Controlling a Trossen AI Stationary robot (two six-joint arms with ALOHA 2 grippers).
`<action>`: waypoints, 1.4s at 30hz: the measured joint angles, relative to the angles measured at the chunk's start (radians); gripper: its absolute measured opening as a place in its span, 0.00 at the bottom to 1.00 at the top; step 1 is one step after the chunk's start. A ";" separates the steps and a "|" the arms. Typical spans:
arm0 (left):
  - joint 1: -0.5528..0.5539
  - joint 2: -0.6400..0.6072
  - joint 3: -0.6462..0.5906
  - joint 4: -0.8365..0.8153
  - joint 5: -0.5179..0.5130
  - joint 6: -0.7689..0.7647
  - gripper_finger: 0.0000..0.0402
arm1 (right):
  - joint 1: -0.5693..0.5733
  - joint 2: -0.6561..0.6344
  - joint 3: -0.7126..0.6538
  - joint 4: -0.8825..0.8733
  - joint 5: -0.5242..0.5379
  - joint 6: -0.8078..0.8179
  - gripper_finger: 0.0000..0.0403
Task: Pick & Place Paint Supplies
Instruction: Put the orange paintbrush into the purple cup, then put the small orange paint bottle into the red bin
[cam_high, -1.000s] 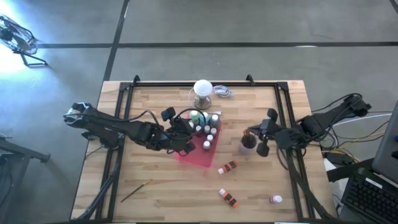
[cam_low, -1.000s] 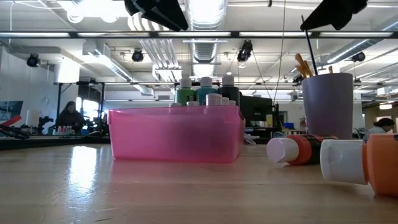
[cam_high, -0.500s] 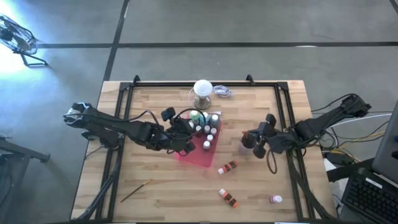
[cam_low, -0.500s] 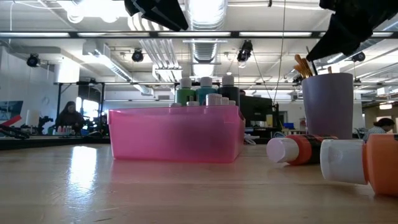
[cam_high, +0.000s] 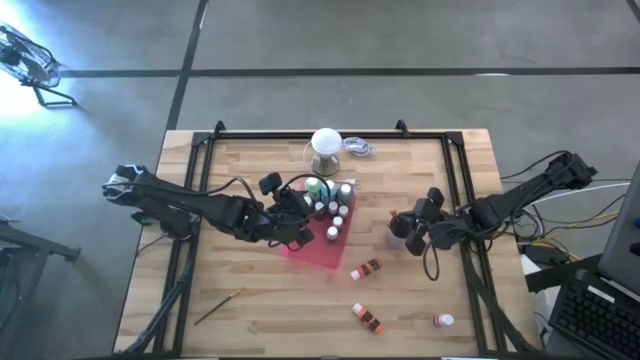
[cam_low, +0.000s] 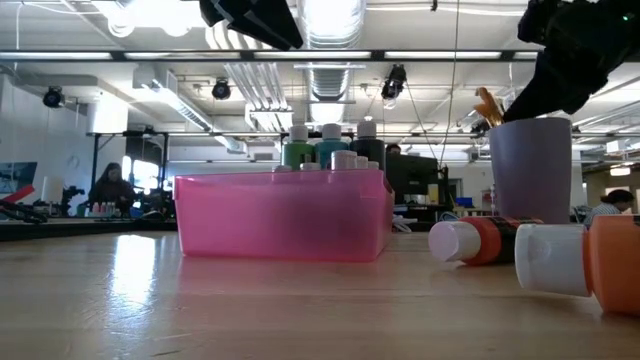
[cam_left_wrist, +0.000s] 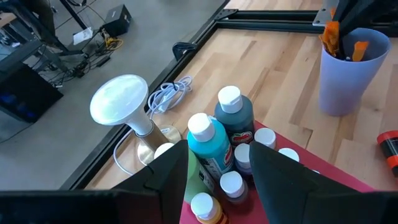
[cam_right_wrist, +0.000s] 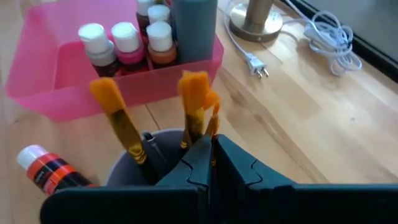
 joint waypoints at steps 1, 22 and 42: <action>0.000 0.000 -0.001 0.001 0.000 -0.001 0.44 | 0.000 0.000 -0.006 0.000 0.000 0.008 0.02; 0.000 0.000 -0.002 0.014 0.000 -0.002 0.44 | 0.000 -0.002 -0.015 0.002 -0.021 0.022 0.21; -0.062 0.000 -0.015 0.045 0.123 0.094 0.44 | 0.000 -0.005 0.261 -0.013 -0.073 -0.360 0.34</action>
